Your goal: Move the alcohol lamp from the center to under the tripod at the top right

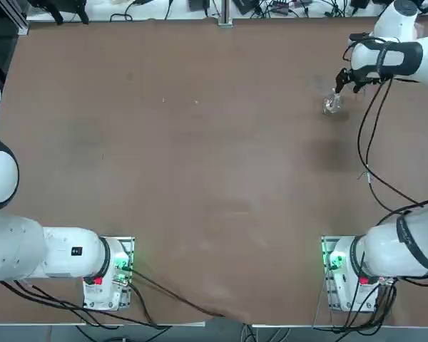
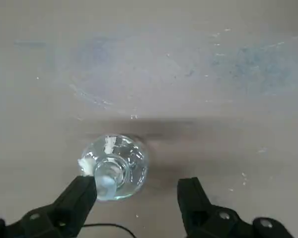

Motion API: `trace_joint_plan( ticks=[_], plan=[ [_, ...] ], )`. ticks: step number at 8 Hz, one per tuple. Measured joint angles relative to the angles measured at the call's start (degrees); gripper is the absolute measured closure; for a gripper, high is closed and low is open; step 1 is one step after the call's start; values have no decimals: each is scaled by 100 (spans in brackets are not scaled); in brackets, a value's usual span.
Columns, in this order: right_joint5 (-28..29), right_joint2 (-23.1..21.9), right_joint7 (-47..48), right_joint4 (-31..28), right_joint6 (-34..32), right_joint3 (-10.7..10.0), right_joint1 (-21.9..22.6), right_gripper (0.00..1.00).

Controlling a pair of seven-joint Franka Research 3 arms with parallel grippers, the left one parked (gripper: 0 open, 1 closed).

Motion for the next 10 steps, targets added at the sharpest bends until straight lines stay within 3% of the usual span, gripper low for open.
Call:
trace_joint_plan(
  ticks=[6, 8, 10],
  plan=[
    [5, 237, 1, 1, 191, 25, 190, 1],
    [5, 302, 0, 1, 255, 25, 190, 5],
    [5, 346, 1, 3, 313, 26, 190, 16]
  ],
)
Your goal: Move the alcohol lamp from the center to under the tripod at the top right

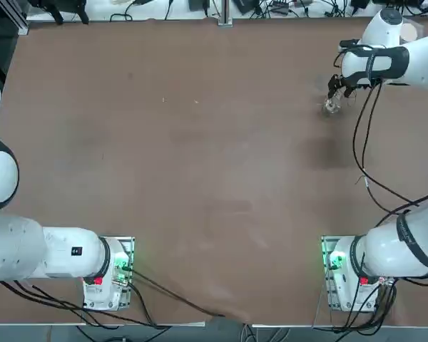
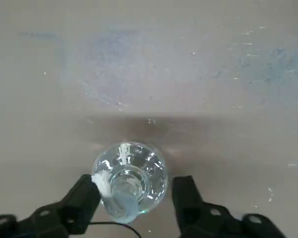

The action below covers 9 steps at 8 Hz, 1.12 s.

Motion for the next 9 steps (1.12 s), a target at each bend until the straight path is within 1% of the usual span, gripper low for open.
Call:
trace_joint_plan(
  ticks=[1, 2, 3, 4, 5, 9],
  plan=[
    [0, 27, 0, 1, 23, 0, 0, 22],
    [0, 50, 0, 2, 29, 0, 1, 26],
    [1, 58, 2, 2, 29, 0, 6, 34],
    [1, 58, 8, 2, 29, 0, 10, 34],
    [2, 57, 12, 3, 29, 0, 11, 37],
    [6, 52, 55, 17, -112, 3, 19, 43]
  ],
)
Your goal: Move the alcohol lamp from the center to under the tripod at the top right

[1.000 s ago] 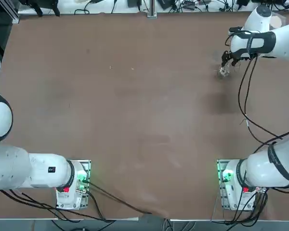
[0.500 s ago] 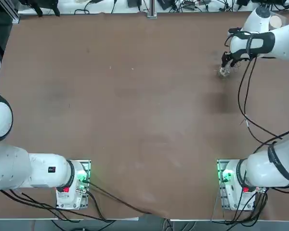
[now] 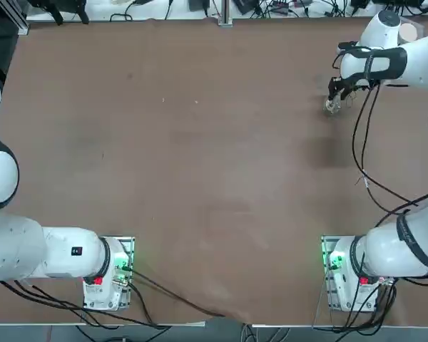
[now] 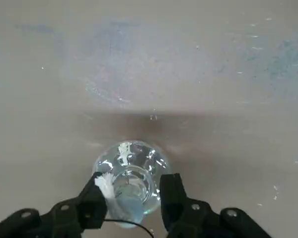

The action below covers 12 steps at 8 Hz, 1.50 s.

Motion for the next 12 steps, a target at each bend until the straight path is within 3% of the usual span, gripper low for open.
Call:
trace_joint_plan(
  ticks=[6, 8, 12],
  plan=[
    [1, -9, 75, 6, -96, 5, 72, 55],
    [27, -46, 83, 24, -138, 15, 85, 68],
    [27, -55, 90, 149, -325, 3, 83, 70]
  ],
)
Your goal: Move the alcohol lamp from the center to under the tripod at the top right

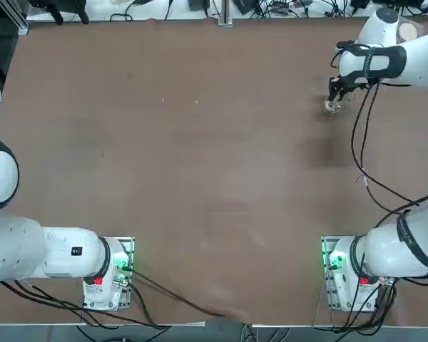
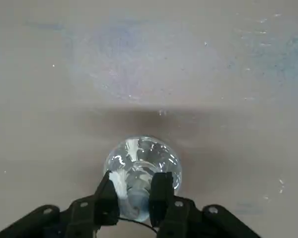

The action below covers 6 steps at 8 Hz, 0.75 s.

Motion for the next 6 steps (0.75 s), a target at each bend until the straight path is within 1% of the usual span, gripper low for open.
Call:
trace_joint_plan(
  ticks=[2, 4, 5, 6],
  plan=[
    [0, -10, 0, 458, -497, -54, -49, 70],
    [0, 43, -1, 899, -658, -97, -273, 70],
    [0, 176, -2, 1138, -663, -104, -433, 70],
    [0, 409, -2, 1455, -662, -109, -609, 70]
  ],
)
